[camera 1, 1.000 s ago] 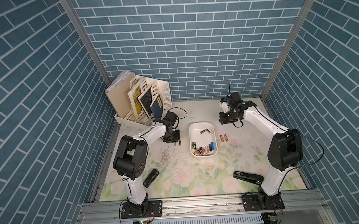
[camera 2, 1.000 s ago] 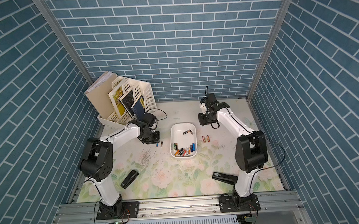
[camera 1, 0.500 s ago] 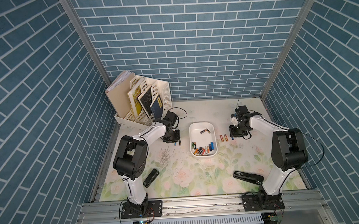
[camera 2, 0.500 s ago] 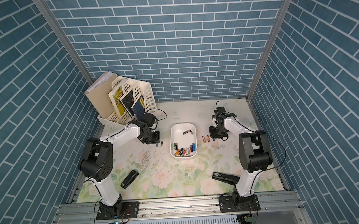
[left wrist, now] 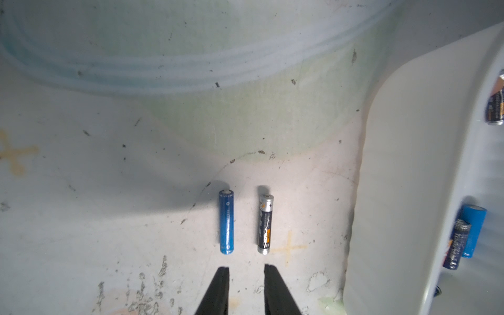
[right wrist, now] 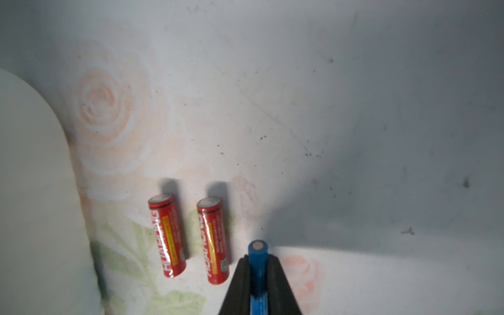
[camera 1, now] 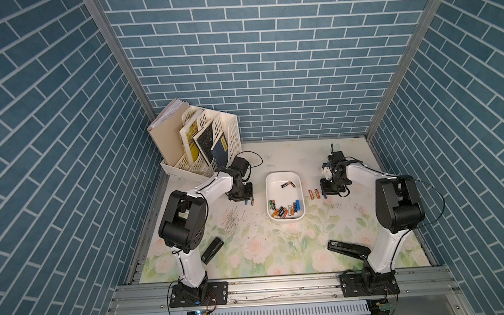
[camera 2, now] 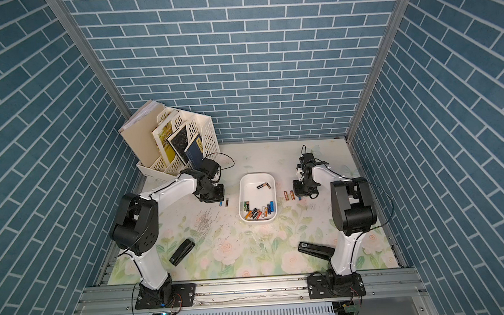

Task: Take the batteries out of the storage box
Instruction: Place the battery at the center of the board.

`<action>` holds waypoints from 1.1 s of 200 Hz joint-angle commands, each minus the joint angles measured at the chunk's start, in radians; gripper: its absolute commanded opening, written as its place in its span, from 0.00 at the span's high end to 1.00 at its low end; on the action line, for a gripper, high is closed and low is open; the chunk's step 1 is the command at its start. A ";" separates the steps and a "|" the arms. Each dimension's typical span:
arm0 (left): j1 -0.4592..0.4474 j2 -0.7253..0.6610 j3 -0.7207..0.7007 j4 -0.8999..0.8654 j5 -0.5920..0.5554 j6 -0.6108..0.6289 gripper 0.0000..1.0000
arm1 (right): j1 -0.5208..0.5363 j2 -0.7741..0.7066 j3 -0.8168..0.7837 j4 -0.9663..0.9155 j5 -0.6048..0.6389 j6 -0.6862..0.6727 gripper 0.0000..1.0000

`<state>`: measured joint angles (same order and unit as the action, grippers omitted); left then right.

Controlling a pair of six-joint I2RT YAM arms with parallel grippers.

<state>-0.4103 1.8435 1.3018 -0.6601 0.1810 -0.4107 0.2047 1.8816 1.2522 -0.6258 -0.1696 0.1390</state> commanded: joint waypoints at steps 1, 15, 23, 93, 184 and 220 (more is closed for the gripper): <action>0.000 -0.003 -0.006 -0.017 -0.002 0.000 0.72 | -0.005 0.023 0.030 0.002 0.010 -0.033 0.86; 0.000 -0.003 -0.004 -0.018 -0.002 0.001 0.72 | -0.005 0.028 0.033 0.003 0.010 -0.034 0.86; 0.001 -0.004 -0.004 -0.018 -0.002 0.000 0.72 | -0.005 0.032 0.037 0.003 0.010 -0.035 0.86; -0.001 0.002 -0.006 -0.017 -0.002 0.001 0.71 | -0.005 0.060 0.050 0.009 0.008 -0.038 0.86; 0.000 0.000 -0.008 -0.017 -0.002 0.001 0.72 | -0.005 0.053 0.045 0.009 0.024 -0.038 0.80; -0.001 0.001 -0.002 -0.019 -0.001 0.003 0.72 | -0.005 0.050 0.050 0.004 0.021 -0.037 0.79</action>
<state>-0.4103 1.8435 1.3018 -0.6605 0.1810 -0.4107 0.2039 1.9335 1.2842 -0.6125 -0.1619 0.1223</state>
